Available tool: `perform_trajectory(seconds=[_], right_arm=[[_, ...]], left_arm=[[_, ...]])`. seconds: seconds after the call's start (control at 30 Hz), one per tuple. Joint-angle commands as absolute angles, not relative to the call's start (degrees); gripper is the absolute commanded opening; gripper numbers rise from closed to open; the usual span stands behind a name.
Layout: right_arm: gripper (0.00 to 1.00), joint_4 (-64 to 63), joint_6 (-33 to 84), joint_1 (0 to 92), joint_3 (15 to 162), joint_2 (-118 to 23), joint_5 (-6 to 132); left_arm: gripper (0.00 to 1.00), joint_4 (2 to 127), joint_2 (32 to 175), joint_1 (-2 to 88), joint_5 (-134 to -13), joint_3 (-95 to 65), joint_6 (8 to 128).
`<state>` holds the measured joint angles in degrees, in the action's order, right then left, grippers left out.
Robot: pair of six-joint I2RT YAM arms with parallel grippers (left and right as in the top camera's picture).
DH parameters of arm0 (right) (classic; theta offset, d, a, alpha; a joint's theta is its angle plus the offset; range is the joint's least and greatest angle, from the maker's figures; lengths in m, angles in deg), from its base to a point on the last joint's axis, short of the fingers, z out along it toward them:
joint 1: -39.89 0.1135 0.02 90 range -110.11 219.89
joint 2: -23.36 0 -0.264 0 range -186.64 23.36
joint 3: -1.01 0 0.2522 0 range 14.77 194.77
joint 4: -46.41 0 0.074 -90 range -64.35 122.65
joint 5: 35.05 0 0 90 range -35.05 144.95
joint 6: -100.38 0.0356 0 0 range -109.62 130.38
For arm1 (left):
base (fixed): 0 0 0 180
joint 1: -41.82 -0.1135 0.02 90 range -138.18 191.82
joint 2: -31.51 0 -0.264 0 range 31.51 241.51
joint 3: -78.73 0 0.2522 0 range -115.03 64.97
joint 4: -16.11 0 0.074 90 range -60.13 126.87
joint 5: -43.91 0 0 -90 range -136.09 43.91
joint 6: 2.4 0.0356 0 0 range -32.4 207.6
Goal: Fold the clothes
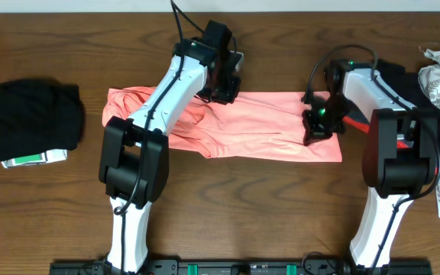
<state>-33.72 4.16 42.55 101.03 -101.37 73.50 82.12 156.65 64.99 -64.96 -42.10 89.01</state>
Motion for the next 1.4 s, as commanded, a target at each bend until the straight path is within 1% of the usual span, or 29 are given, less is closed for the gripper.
perform_trajectory(seconds=[0.0, 0.23, 0.43, 0.6, 0.87, 1.17, 1.37], right_arm=[[0.01, -32.4, 6.3, 42.3, 99.6, -100.1, 70.5], [0.01, -32.9, 6.0, 42.3, 100.3, -99.9, 70.9], [0.01, -38.3, 5.5, 42.3, 106.1, -97.3, 74.1], [0.01, -40.0, 5.5, 42.3, 109.6, -94.0, 73.8], [0.01, -36.9, 7.4, 41.5, 108.2, -94.0, 66.9], [0.01, -30.1, 9.3, 39.7, 100.5, -94.0, 61.5], [0.01, -25.1, 10.4, 38.1, 95.0, -94.0, 61.2]], left_arm=[[0.07, 82.3, 157.9, 64.7, -63.3, -40.4, 89.4], [0.06, 83.1, 160.4, 64.7, -63.4, -38.6, 87.9], [0.07, 84.0, 160.4, 64.7, -63.3, -37.4, 87.9], [0.07, 84.5, 160.4, 64.7, -63.3, -37.4, 87.7], [0.07, 85.0, 160.4, 64.7, -63.3, -37.4, 87.5], [0.07, 85.1, 160.4, 64.7, -63.3, -37.4, 87.5], [0.08, 85.4, 160.4, 64.7, -63.4, -37.4, 87.5]])
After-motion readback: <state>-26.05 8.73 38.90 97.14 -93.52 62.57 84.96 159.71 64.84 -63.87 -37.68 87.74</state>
